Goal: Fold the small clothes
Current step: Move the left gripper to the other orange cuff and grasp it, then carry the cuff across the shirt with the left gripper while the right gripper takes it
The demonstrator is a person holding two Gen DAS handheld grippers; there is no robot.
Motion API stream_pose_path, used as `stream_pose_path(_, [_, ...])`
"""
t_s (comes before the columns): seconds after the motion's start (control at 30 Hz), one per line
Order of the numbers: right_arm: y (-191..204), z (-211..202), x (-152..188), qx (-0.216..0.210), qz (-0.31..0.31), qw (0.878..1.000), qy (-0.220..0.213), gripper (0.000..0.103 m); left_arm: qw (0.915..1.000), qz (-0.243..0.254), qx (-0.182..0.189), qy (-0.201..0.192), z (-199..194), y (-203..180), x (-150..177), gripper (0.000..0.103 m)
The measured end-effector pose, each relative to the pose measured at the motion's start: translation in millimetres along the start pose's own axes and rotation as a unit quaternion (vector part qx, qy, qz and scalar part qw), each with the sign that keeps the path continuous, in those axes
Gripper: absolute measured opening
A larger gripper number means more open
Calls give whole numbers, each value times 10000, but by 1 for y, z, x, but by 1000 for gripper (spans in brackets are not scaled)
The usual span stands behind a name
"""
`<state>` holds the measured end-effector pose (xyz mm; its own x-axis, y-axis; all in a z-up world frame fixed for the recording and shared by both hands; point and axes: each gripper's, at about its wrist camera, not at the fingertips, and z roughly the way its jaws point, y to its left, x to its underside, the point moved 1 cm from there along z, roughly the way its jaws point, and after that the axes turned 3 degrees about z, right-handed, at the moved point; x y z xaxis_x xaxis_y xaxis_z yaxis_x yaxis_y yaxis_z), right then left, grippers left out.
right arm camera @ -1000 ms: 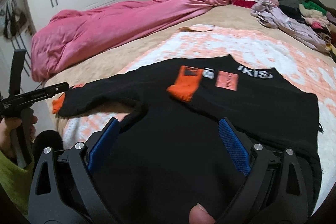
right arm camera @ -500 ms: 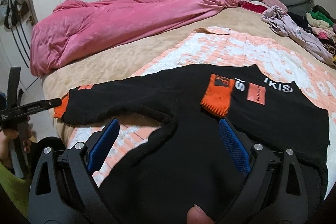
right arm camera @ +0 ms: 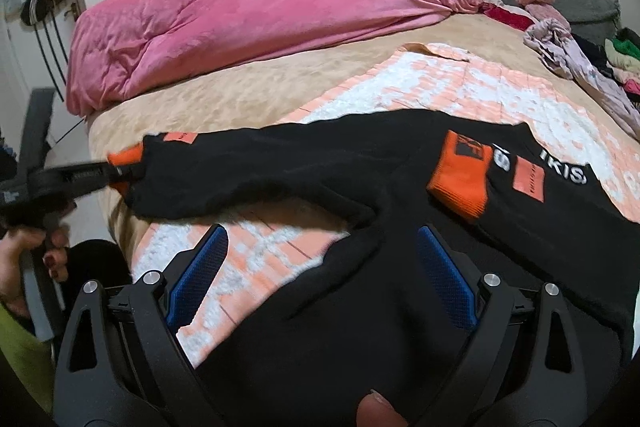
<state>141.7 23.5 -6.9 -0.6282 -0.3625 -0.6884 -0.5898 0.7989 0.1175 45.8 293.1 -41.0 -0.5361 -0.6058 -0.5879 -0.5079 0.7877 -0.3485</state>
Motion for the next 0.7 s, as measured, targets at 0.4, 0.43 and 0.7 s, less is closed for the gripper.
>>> stream_pose_path(0.4, [-107,-57,24,500,890,9941,-369,81,9863,950,1249,-504,-38,-148,-25,16])
stream_pose_path(0.43, [-119,-65,28,569,1030,9920,-463,81,9835,1090,1358,-484,-36,-170,-23,16])
stream_pose_path(0.7, [-195,-96,53,942,1826,9757,-760,81,9654,1853,1830,-87,-9,-282,15,15])
